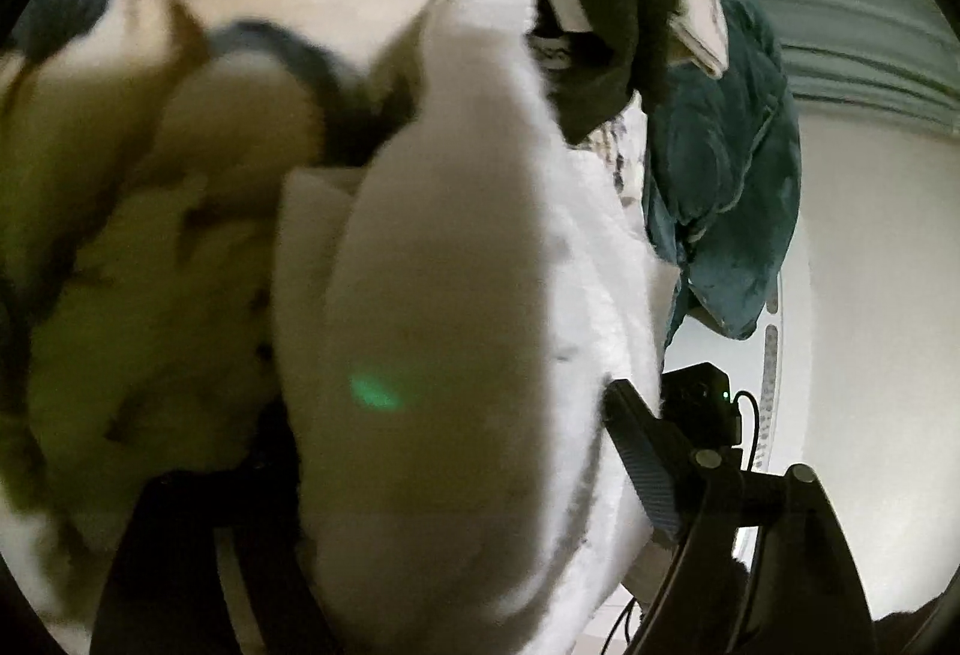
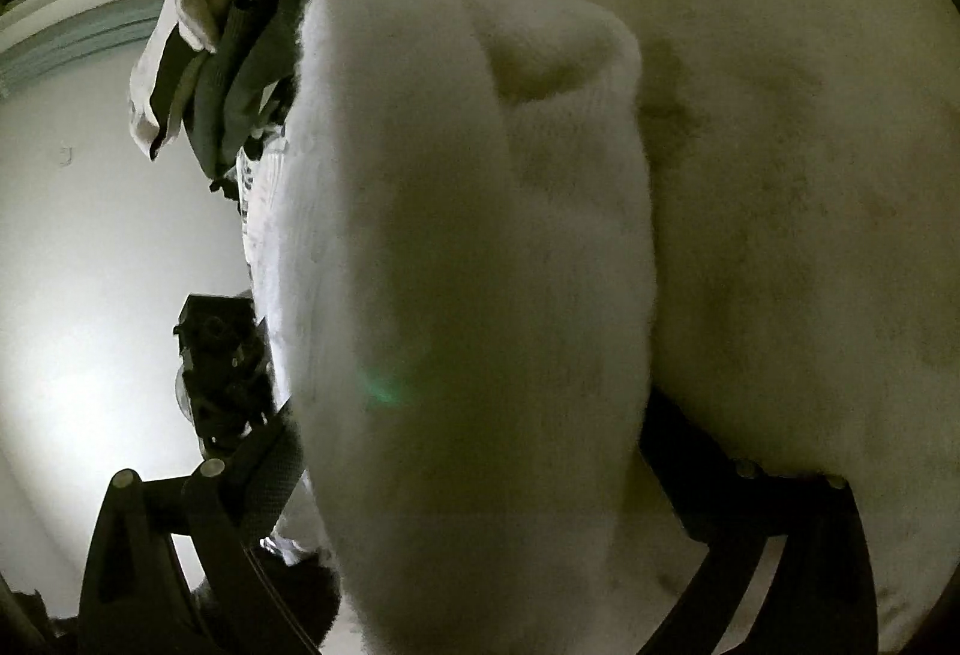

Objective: Fold small clothes

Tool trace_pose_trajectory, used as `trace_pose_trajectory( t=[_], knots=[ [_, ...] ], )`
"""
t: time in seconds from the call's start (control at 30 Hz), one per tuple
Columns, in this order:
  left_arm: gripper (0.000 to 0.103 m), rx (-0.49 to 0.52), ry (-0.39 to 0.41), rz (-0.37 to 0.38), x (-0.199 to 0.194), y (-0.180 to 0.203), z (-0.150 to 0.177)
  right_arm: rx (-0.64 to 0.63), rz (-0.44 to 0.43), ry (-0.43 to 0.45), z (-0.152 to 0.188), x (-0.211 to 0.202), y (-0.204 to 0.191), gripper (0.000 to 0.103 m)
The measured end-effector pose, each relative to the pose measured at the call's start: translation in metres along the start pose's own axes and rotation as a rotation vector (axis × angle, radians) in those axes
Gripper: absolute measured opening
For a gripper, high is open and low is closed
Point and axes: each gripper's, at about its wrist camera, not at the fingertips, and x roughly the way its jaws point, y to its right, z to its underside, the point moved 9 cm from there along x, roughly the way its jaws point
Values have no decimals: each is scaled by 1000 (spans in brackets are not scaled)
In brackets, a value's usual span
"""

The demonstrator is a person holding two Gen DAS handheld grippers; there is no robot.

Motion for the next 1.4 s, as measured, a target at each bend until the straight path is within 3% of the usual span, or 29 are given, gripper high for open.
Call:
trace_pose_trajectory(
  t=[0.03, 0.07, 0.23, 0.47, 0.67, 0.83, 1.03, 1.13, 1.2, 1.3, 1.4],
  knots=[
    [41, 8, 7, -2, 5, 6, -1, -5, 4, 8, -1, 0, 0, 88],
    [39, 10, 15, 2, 3, 8, -1, -13, 17, 26, -2, -3, 0, 60],
    [36, 39, 40, -8, -8, 28, 1, 13, 43, 84, 1, -12, -14, 45],
    [35, 82, 33, 22, -48, 76, -1, -6, 25, 141, 16, -46, -70, 44],
    [35, 150, 26, 40, -96, 140, -26, -68, 16, 229, 14, -94, -158, 43],
    [36, 227, 47, 47, -134, 204, -96, -117, -9, 322, -21, -129, -238, 43],
    [36, 341, 127, 18, -162, 262, -227, -197, -63, 445, -132, -140, -346, 43],
    [36, 358, 141, -26, -158, 251, -281, -218, -64, 475, -195, -123, -371, 43],
    [36, 346, 125, -74, -141, 223, -315, -204, -49, 465, -233, -95, -368, 43],
    [36, 303, 71, -158, -118, 169, -336, -167, -5, 417, -265, -49, -342, 43],
    [37, 287, 39, -196, -104, 137, -332, -143, 64, 361, -277, -13, -314, 44]
  ],
)
